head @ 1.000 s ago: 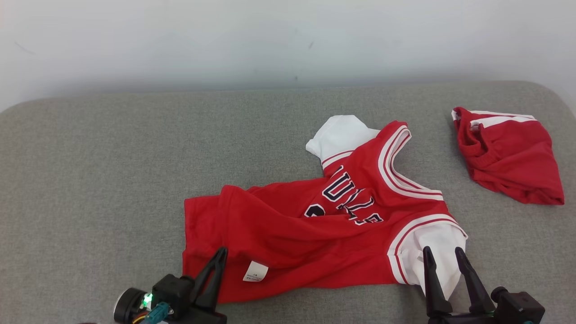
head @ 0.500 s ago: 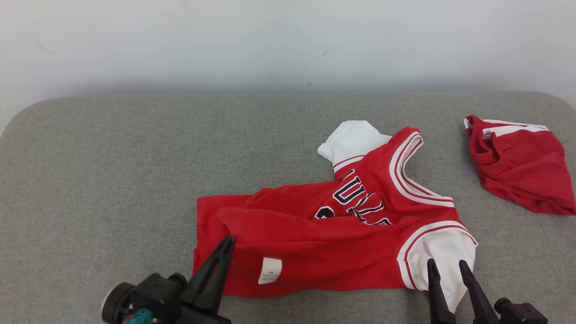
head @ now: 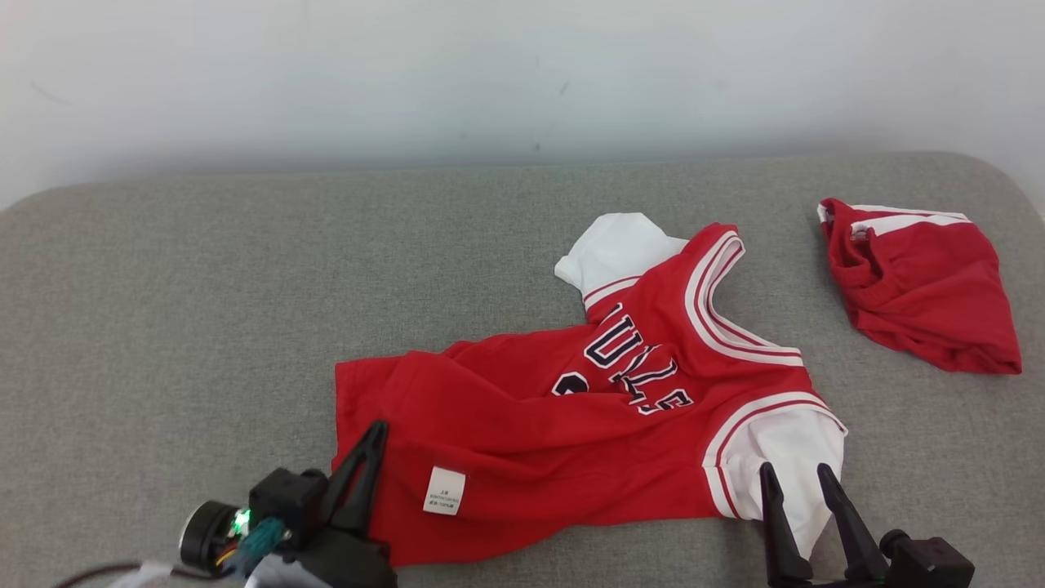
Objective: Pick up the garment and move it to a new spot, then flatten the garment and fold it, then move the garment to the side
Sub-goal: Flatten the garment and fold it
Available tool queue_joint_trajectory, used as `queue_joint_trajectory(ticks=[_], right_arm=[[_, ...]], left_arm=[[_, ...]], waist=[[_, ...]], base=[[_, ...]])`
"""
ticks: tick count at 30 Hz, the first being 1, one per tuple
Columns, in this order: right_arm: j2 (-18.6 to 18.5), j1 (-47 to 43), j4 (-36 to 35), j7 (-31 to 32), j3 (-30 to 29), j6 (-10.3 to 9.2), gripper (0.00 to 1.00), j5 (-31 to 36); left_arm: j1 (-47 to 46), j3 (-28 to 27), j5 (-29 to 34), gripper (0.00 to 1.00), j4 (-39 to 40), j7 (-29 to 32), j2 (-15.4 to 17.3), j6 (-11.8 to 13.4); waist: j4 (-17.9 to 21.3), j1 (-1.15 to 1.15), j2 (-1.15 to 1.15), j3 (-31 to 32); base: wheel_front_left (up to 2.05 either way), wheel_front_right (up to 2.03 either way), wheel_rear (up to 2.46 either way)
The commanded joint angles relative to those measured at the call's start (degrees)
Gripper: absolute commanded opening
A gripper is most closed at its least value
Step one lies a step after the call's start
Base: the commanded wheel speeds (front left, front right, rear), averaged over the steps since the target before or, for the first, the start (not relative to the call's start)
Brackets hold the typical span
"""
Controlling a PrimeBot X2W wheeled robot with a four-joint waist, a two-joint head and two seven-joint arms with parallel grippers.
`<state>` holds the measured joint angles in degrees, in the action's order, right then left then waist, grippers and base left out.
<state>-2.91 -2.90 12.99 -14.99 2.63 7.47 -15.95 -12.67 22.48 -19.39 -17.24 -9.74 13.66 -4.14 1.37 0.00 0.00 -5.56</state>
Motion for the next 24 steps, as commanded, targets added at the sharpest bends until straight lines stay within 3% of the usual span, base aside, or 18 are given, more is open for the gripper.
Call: queue_joint_trajectory(ticks=[1, 4, 5, 6, 7, 12, 24], right_arm=[[0.02, 0.57, 0.10, -0.25, 0.14, 0.08, 1.00, 0.54], [0.01, 0.76, 0.18, -0.25, 0.07, 0.08, 1.00, 0.58], [0.02, 0.80, 0.19, -0.25, 0.08, 0.08, 1.00, 0.63], [0.03, 0.79, 0.19, -0.25, 0.06, 0.08, 1.00, 0.63], [0.02, 0.77, 0.20, -0.25, -0.03, 0.08, 1.00, 0.64], [0.02, 0.39, -0.21, -0.25, -0.61, 0.08, 1.00, 0.68], [0.02, -0.14, -3.38, -0.25, -3.38, 0.08, 1.00, 0.83]], left_arm=[[-2.46, 0.19, -0.12, 0.00, -3.17, -1.28, -0.77, -0.53], [-5.45, 0.33, 0.02, 0.00, -9.75, -3.37, -1.54, -1.17], [-6.22, 0.45, 0.74, 0.10, -11.71, -3.90, -1.35, -1.22], [-7.04, 0.24, 0.90, 0.46, -13.02, -4.41, -1.65, -0.97], [-7.68, 0.02, 0.75, 1.00, -14.25, -4.73, -2.12, -1.00], [-7.89, -0.67, 1.16, 1.00, -16.23, -5.45, -2.66, -1.36], [3.47, -3.48, 2.67, 1.00, -5.54, -5.44, -3.15, -0.06]], waist=[[0.20, 0.00, 0.00, -0.10], [0.35, 0.00, 0.00, -0.14], [0.39, 0.00, 0.00, -0.09], [0.38, 0.00, 0.00, -0.11], [0.33, 0.00, 0.00, -0.10], [-0.36, 0.00, 0.00, -0.10], [-0.60, 0.00, 0.00, 0.80]], base=[[0.00, 0.00, 0.00], [0.00, 0.00, 0.00], [0.00, 0.00, 0.00], [0.00, 0.00, 0.00], [0.00, 0.00, 0.00], [0.00, 0.00, 0.00], [0.00, 0.00, 0.00]])
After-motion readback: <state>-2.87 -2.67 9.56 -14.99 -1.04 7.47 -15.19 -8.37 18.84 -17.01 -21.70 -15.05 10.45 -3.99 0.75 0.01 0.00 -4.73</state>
